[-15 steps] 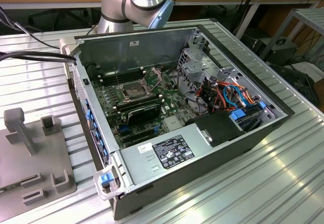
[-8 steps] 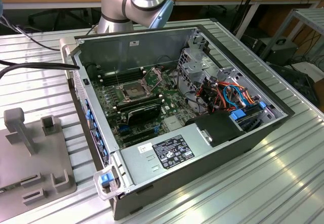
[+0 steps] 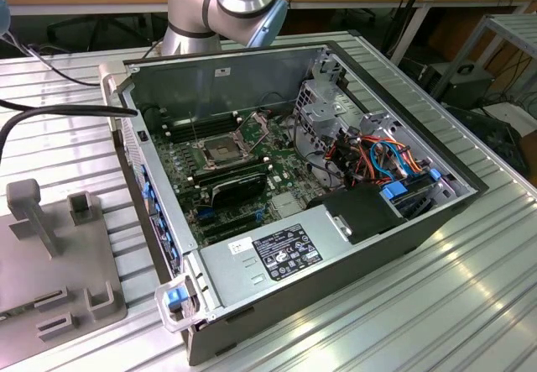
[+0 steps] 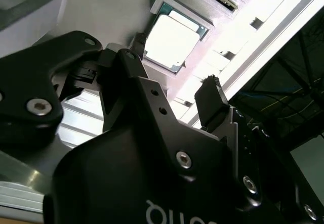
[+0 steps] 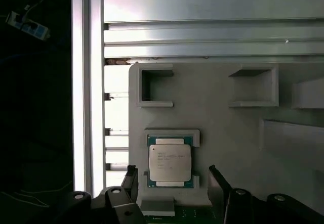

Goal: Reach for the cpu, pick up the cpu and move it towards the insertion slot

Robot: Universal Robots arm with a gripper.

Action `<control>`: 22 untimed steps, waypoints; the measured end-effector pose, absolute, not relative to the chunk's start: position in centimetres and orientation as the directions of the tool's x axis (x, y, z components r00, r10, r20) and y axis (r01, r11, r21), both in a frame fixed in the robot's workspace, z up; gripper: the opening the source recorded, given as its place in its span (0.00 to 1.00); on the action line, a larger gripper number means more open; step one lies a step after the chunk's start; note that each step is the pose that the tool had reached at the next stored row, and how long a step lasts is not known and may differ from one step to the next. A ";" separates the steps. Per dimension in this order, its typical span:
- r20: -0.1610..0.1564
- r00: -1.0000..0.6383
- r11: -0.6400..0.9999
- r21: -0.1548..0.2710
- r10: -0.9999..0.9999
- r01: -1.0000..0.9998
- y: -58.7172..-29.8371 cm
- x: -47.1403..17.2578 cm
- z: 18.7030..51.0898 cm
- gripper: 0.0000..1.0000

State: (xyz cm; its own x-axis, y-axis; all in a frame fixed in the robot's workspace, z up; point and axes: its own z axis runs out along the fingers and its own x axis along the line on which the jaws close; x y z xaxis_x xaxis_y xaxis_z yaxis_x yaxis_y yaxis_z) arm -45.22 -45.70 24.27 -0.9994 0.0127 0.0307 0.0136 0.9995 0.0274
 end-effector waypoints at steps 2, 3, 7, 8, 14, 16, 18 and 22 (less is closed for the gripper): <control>0.026 -1.000 1.000 0.027 0.013 0.013 -45.7 -45.2 24.1 0.66; 0.026 -1.000 1.000 0.027 0.013 0.013 -45.7 -45.2 23.9 0.66; 0.026 -1.000 1.000 0.027 0.013 0.013 -45.7 -45.2 23.3 0.66; 0.026 -1.000 1.000 0.027 0.013 0.013 -45.7 -45.2 23.1 0.66; 0.026 -1.000 1.000 0.027 0.013 0.013 -45.7 -45.2 21.8 0.66; 0.026 -1.000 1.000 0.027 0.013 0.013 -45.7 -45.2 21.5 0.66; 0.026 -1.000 1.000 0.027 0.013 0.014 -45.7 -45.2 21.1 0.66; 0.026 -1.000 1.000 0.027 0.013 0.013 -45.7 -45.2 20.5 0.66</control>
State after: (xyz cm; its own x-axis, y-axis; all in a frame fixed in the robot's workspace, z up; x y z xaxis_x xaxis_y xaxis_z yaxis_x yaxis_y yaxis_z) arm -45.22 -45.73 20.46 -0.9996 0.0127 0.0258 0.0134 0.9995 0.0272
